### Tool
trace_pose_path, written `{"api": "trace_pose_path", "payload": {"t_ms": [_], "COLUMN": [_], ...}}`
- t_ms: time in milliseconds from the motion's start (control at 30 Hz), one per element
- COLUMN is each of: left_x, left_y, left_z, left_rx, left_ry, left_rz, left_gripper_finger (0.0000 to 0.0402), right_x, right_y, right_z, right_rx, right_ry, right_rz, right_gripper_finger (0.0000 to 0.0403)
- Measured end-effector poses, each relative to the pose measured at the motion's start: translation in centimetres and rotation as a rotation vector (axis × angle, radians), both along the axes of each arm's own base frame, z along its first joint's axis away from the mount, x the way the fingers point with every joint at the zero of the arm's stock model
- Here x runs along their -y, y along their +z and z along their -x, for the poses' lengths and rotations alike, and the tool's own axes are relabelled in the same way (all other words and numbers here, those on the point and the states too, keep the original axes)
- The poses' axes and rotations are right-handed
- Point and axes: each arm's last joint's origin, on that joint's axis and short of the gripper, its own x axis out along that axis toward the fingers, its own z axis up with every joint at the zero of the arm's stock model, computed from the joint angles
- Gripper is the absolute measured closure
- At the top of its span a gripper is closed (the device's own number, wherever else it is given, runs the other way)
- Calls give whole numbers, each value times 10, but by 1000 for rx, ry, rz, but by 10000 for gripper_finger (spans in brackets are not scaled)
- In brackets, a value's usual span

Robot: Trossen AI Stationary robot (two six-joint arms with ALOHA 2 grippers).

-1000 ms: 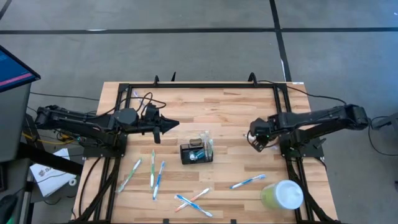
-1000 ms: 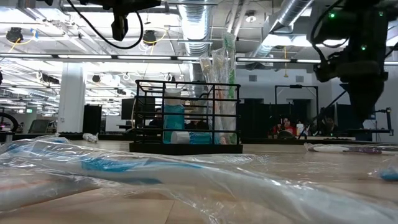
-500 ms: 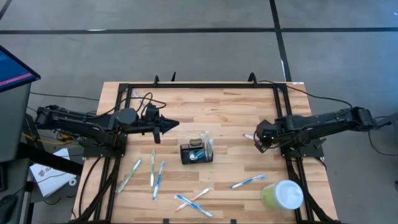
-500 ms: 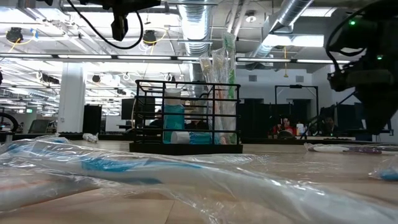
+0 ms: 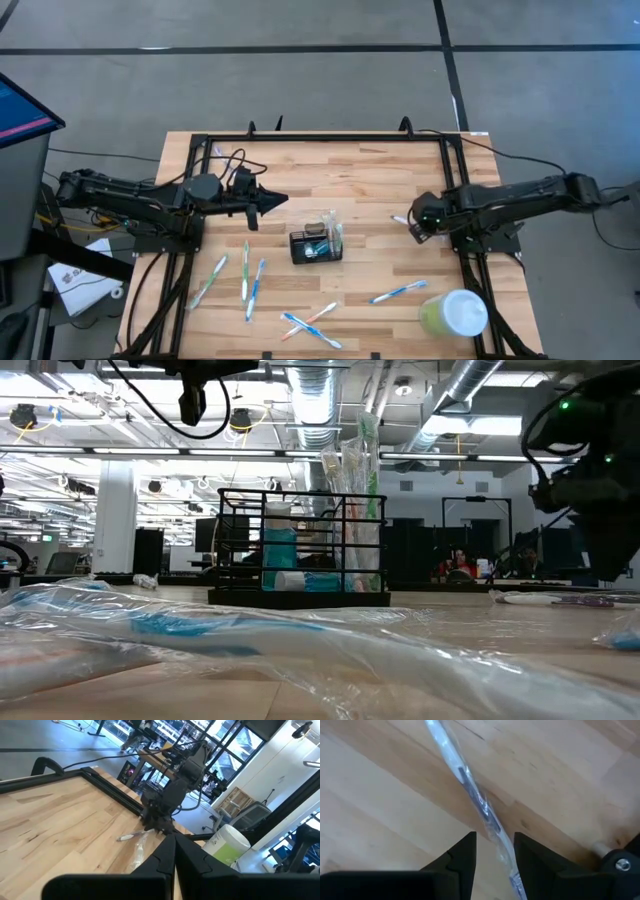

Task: Pick & Place toothbrushing station
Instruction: Put the right purple toothbrush into the bottom left section of the mesh organizer

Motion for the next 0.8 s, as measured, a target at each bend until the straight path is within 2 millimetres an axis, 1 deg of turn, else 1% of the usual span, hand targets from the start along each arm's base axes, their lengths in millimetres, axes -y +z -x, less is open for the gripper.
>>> {"api": "trace_pose_path", "payload": {"t_ms": [433, 567, 633, 800], "left_x": [0, 0, 0, 0], "left_y": [0, 0, 0, 0], "left_z": [0, 0, 0, 0], "left_rx": [1, 1, 1, 1], "left_ry": [-1, -1, -1, -1], "left_rz": [6, 6, 6, 6], "left_gripper_finger": [401, 401, 401, 401], "right_x": [-1, -1, -1, -2], "right_y": [-22, -32, -38, -40], "right_z": [-11, -11, -7, -6], "right_rx": [-189, -214, -222, -199], "right_ry": [13, 17, 17, 32], "right_rz": [-31, -32, -46, -75], "right_gripper_finger": [279, 279, 279, 286]}}
